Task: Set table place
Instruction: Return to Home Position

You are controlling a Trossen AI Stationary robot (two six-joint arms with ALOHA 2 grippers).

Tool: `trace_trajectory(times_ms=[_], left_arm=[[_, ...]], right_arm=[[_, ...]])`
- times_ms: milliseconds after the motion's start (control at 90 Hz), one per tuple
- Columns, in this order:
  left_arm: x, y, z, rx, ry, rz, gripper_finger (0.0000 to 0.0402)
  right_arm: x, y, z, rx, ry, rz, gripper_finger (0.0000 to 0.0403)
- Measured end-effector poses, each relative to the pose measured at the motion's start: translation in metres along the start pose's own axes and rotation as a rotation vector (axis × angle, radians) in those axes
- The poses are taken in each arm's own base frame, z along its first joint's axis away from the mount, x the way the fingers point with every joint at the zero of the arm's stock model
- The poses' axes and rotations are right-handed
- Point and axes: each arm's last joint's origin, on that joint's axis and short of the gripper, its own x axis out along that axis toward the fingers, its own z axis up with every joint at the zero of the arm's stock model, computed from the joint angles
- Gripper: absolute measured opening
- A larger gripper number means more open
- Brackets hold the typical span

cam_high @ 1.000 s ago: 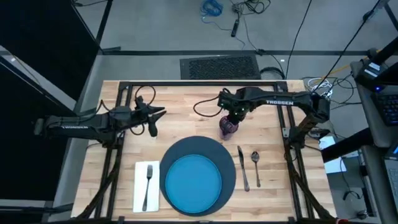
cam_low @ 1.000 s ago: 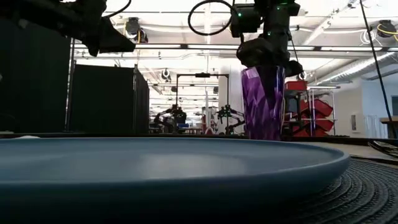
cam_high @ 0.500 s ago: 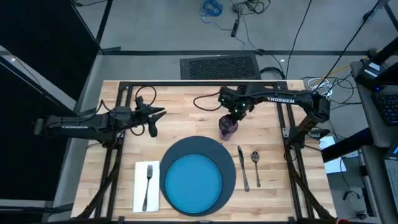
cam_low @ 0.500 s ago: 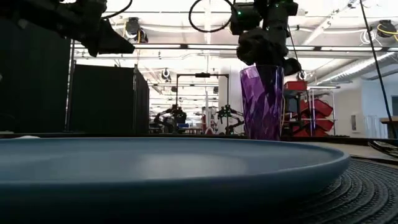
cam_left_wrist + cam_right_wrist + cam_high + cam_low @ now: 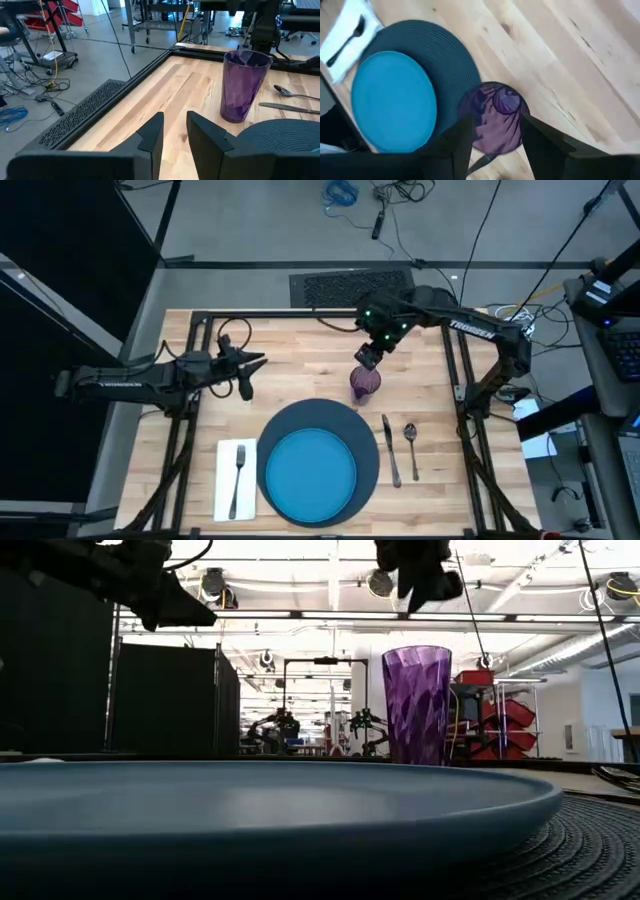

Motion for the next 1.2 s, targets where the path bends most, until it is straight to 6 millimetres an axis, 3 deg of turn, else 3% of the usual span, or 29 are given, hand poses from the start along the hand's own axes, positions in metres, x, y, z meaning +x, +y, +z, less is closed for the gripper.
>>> trace_trajectory(times_ms=[111, 256, 400, 489, 578, 667, 789, 933, 1089, 1200], left_arm=[[-0.003, 0.001, 0.002, -0.006, -0.018, 0.0, 0.0072], [-0.014, 0.005, 0.004, -0.015, -0.046, 0.014, 0.0072], [-0.037, 0.013, 0.004, -0.036, -0.074, 0.04, 0.0072], [-0.055, 0.02, 0.004, -0.075, -0.131, 0.064, 0.0072], [-0.07, 0.025, 0.001, -0.113, -0.233, 0.065, 0.0072], [-0.08, 0.028, -0.01, -0.151, -0.335, 0.062, 0.0072], [-0.073, 0.027, -0.023, -0.172, -0.365, 0.062, 0.0072], [-0.065, 0.023, -0.027, -0.2, -0.335, 0.01, 0.0072], [-0.065, 0.021, -0.028, -0.209, -0.333, -0.043, 0.0072], [-0.064, 0.021, -0.029, -0.198, -0.316, -0.051, 0.0072]], right_arm=[[-0.01, 0.006, -0.01, -0.016, 0.037, -0.017, 0.0148], [-0.025, 0.026, -0.043, -0.284, -0.006, -0.084, 0.0148], [-0.055, 0.038, -0.093, -0.401, -0.234, -0.104, 0.0148], [-0.07, 0.037, -0.13, -0.451, -0.389, 0.018, 0.0148], [-0.073, 0.028, -0.162, -0.498, -0.601, 0.162, 0.0148], [-0.055, 0.014, -0.185, -0.537, -0.821, 0.268, 0.0148], [-0.008, -0.009, -0.206, -0.547, -0.975, 0.379, 0.0148], [0.045, -0.03, -0.224, -0.551, -0.998, 0.477, 0.0148], [0.084, -0.041, -0.234, -0.546, -1.044, 0.527, 0.0148], [0.099, -0.047, -0.239, -0.552, -1.091, 0.552, 0.0148]])
